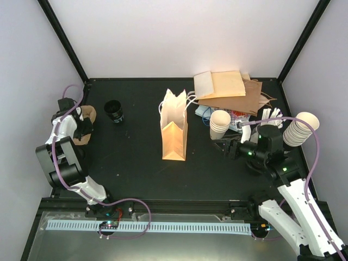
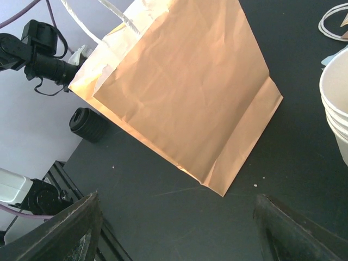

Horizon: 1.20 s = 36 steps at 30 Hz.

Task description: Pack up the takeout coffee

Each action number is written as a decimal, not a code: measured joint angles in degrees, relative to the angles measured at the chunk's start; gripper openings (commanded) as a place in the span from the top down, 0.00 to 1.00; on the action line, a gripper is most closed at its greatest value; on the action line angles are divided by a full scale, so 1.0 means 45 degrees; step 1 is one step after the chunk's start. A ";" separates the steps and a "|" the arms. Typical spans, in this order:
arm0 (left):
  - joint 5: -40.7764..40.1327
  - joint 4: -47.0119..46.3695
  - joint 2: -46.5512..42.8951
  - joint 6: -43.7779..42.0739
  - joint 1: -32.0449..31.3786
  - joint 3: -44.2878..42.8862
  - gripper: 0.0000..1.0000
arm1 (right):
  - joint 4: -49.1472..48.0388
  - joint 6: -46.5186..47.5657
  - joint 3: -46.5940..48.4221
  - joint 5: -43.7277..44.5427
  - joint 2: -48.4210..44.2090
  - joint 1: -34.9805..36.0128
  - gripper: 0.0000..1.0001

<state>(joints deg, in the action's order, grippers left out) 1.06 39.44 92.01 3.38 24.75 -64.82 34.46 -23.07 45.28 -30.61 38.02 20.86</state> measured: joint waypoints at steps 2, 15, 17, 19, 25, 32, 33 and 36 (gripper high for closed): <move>-0.0058 0.0015 0.0000 0.0005 0.0000 -0.0068 0.75 | -0.0058 0.0000 0.0000 -0.0063 0.0068 0.0000 0.21; -0.0083 0.0083 0.0228 0.0063 0.0010 -0.0214 0.60 | -0.0155 0.0000 -0.0005 -0.0272 0.0486 0.0000 0.21; -0.0083 0.0083 0.0335 0.0097 0.0024 -0.0214 0.62 | -0.0155 0.0000 -0.0005 -0.0301 0.0520 0.0000 0.21; -0.0078 0.0107 0.0486 0.0151 0.0063 -0.0228 0.67 | -0.0155 0.0000 -0.0005 -0.0335 0.0539 0.0000 0.21; 0.0996 0.0257 0.0675 0.0267 0.0087 -0.0272 0.67 | -0.0151 0.0005 -0.0005 -0.0374 0.0563 0.0000 0.21; 0.3691 0.0311 0.1311 0.0301 -0.0102 -0.0335 0.69 | -0.0146 0.0005 -0.0005 -0.0364 0.0563 0.0000 0.21; 0.3784 0.0325 0.1360 0.0311 -0.0126 -0.0335 0.72 | -0.0146 0.0005 -0.0005 -0.0359 0.0563 0.0000 0.21; 0.3784 0.0369 0.1384 0.0345 -0.0233 -0.0335 0.73 | -0.0141 0.0005 -0.0005 -0.0355 0.0563 0.0000 0.21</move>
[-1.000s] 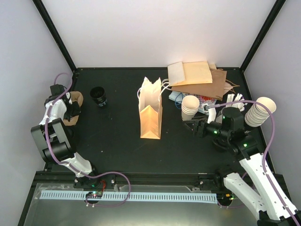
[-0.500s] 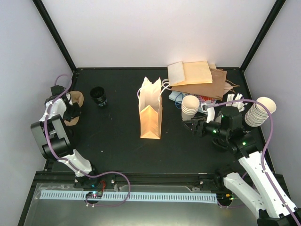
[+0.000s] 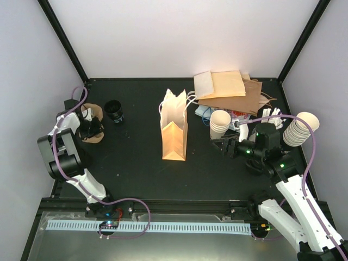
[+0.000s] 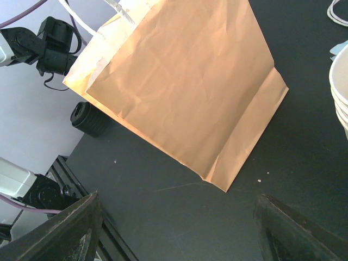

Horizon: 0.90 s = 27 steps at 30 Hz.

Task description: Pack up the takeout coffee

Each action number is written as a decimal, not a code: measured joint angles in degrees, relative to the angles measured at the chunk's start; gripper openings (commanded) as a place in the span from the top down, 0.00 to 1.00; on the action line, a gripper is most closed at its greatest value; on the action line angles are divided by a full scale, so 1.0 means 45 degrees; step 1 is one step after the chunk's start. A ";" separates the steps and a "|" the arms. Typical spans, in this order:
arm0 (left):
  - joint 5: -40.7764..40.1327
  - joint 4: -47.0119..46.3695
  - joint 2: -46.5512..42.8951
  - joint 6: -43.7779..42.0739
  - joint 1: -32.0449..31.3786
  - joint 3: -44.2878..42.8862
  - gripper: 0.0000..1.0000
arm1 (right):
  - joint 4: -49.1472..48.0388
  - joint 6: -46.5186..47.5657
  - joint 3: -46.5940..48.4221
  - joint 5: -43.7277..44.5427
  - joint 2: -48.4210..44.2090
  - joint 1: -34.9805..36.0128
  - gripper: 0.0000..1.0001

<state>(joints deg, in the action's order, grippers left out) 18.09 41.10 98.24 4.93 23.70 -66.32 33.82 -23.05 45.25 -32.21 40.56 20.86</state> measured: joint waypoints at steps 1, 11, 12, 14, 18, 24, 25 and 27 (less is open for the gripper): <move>-0.0083 0.0005 0.0000 0.0015 -0.0053 -0.0005 0.73 | 0.0000 0.0000 0.0000 0.0000 0.0000 0.0000 0.21; -0.2395 0.0233 -0.0661 0.0024 -0.0656 -0.0068 0.63 | 0.0010 0.0010 0.0000 0.0000 0.0000 0.0000 0.21; -0.2603 0.0233 -0.0777 0.0024 -0.0714 -0.0068 0.62 | 0.0015 0.0010 0.0000 0.0000 0.0000 0.0000 0.21; -0.3011 0.0228 -0.0957 0.0029 -0.0797 -0.0073 0.62 | 0.0019 0.0029 0.0000 0.0000 0.0000 0.0000 0.21; -0.3502 0.0233 -0.1064 0.0029 -0.0889 -0.0078 0.71 | 0.0083 0.0044 0.0000 0.0000 0.0000 0.0000 0.21; -0.3920 0.0248 -0.1064 0.0029 -0.0967 -0.0083 0.74 | 0.0233 0.0044 0.0000 0.0000 0.0000 0.0000 0.21; -0.3973 0.0248 -0.1064 0.0034 -0.0967 -0.0083 0.75 | 0.0243 0.0044 0.0000 0.0000 0.0000 0.0000 0.21; -0.4027 0.0248 -0.1064 0.0034 -0.0971 -0.0083 0.79 | 0.0248 0.0044 0.0000 0.0000 0.0000 0.0000 0.21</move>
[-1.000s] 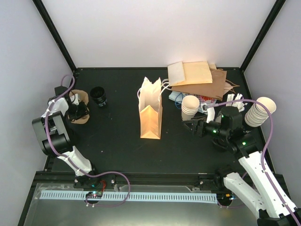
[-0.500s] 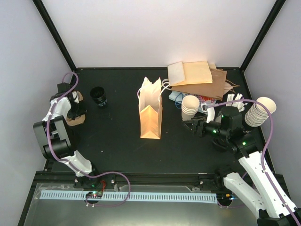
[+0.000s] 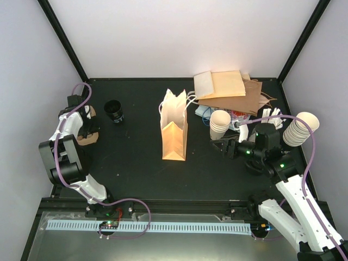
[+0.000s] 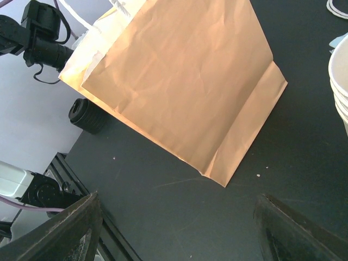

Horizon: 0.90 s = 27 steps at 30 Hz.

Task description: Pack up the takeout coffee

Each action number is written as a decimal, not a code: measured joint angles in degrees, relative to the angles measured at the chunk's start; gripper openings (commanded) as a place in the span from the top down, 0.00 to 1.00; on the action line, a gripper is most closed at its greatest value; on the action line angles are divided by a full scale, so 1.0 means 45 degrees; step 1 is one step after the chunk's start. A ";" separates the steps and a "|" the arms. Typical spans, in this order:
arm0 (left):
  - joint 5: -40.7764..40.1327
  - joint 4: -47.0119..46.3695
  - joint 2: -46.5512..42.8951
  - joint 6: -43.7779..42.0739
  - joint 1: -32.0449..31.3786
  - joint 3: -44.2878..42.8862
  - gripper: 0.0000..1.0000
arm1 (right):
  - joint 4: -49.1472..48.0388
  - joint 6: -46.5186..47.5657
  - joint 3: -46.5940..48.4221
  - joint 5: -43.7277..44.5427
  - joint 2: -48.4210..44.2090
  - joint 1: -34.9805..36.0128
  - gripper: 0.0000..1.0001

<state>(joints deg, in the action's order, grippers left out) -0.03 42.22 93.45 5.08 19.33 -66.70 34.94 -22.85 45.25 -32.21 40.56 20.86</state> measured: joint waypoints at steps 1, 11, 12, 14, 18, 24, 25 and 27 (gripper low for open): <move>-0.0015 0.0000 0.0000 0.0015 -0.0015 0.0000 0.80 | 0.0005 0.0000 0.0000 0.0000 0.0000 0.0000 0.21; -0.0296 -0.0024 -0.1112 0.0015 -0.0151 0.0024 0.84 | 0.0029 0.0005 0.0000 0.0000 0.0136 0.0000 0.21; -0.0330 -0.0073 -0.1336 0.0019 -0.0151 0.0024 0.83 | 0.0034 0.0005 0.0000 0.0000 0.0146 0.0000 0.21; -0.0403 -0.0146 -0.1642 0.0019 -0.0151 0.0034 0.70 | 0.0039 0.0005 0.0000 0.0000 0.0170 0.0000 0.21; -0.0398 -0.0151 -0.1535 0.0083 -0.0151 0.0029 0.62 | 0.0044 0.0010 0.0000 0.0000 0.0199 0.0000 0.21; -0.0267 0.0102 -0.0155 0.0107 -0.0160 0.0010 0.65 | 0.0044 0.0010 0.0000 0.0000 0.0214 0.0000 0.21; -0.0262 0.0170 -0.0015 0.0107 -0.0160 0.0010 0.66 | 0.0044 0.0010 0.0000 0.0000 0.0214 0.0000 0.21; -0.0267 0.0291 0.0136 0.0112 -0.0160 0.0010 0.70 | 0.0049 0.0010 0.0000 0.0000 0.0214 0.0000 0.21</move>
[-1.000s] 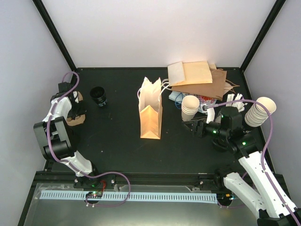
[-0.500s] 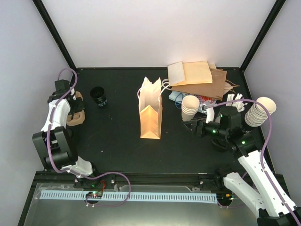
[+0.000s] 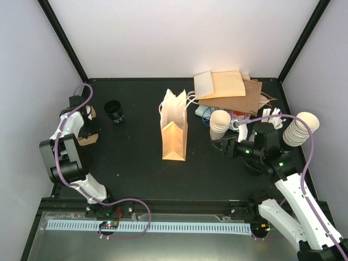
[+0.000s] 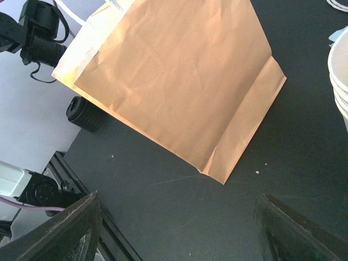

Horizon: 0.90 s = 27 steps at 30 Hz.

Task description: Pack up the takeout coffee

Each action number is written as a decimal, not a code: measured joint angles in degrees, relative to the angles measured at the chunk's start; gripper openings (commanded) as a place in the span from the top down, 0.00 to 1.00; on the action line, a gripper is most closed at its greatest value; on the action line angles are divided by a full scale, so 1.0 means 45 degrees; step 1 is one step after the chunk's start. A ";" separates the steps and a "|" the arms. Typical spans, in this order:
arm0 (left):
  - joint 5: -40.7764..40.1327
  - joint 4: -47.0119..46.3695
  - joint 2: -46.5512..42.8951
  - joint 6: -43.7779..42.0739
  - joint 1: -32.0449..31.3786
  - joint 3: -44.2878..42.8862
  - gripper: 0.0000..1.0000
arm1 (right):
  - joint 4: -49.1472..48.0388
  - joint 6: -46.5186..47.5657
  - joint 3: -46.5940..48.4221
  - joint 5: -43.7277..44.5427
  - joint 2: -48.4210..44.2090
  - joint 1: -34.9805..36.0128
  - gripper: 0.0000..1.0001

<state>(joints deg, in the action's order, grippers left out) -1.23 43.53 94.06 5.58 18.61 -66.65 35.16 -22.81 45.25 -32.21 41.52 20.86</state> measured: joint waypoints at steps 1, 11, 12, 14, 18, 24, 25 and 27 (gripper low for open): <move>0.0000 0.0044 0.0015 0.0000 0.0000 -0.0010 0.72 | -0.0005 0.0000 0.0000 0.0000 0.0000 0.0000 0.21; -0.0121 0.0121 -0.0097 0.0053 -0.0083 -0.0131 0.87 | 0.0000 0.0000 0.0000 -0.0005 0.0000 0.0000 0.21; -0.0160 0.0121 -0.0146 0.0049 -0.0083 -0.0131 0.88 | 0.0000 0.0000 0.0000 0.0000 0.0000 0.0000 0.21; -0.0238 0.0126 -0.0228 0.0049 -0.0083 -0.0131 0.89 | 0.0000 0.0000 0.0000 -0.0005 0.0000 0.0000 0.21; -0.0321 0.0126 -0.0311 0.0053 -0.0083 -0.0131 0.89 | 0.0000 0.0000 0.0000 0.0000 0.0000 0.0000 0.21; -0.0578 0.0107 -0.0865 0.0058 -0.0131 -0.0131 0.89 | 0.0015 0.0000 0.0000 0.0000 -0.0015 0.0000 0.21; -0.0646 0.0073 -0.1049 0.0058 -0.0165 -0.0121 0.89 | 0.0019 0.0000 0.0000 0.0000 -0.0015 0.0000 0.21; -0.0782 -0.0044 -0.1428 0.0068 -0.0228 -0.0058 0.89 | 0.0053 0.0000 0.0000 0.0000 -0.0015 0.0000 0.21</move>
<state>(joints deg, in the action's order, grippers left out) -4.75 43.33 87.64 5.89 17.58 -66.92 35.40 -22.81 45.25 -32.21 41.45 20.86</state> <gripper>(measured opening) 0.110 0.787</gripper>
